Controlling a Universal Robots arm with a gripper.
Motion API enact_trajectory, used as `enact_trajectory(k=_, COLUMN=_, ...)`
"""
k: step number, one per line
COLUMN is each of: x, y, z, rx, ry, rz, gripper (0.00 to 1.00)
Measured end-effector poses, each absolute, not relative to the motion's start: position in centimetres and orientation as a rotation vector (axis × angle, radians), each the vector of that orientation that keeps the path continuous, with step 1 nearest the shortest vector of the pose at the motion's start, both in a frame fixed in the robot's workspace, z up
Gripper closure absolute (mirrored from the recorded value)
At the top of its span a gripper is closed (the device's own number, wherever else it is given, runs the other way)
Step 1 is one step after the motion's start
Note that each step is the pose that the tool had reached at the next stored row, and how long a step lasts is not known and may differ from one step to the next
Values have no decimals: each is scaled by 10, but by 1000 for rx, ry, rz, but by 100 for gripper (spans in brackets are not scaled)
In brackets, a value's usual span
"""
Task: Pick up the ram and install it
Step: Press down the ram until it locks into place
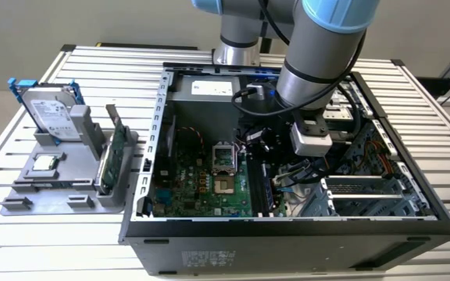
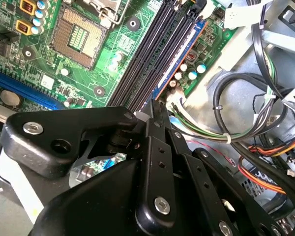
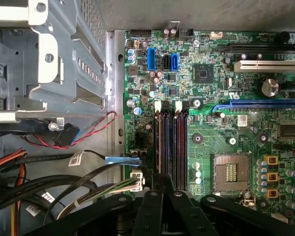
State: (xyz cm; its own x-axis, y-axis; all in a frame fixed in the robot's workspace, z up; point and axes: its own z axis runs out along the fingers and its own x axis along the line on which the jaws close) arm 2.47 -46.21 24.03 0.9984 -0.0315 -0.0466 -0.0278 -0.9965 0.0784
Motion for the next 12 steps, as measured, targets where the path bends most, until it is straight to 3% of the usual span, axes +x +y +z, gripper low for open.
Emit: enact_trajectory(k=12, x=25, y=-462, z=241, rx=3062, ry=20, rz=-71, gripper=100)
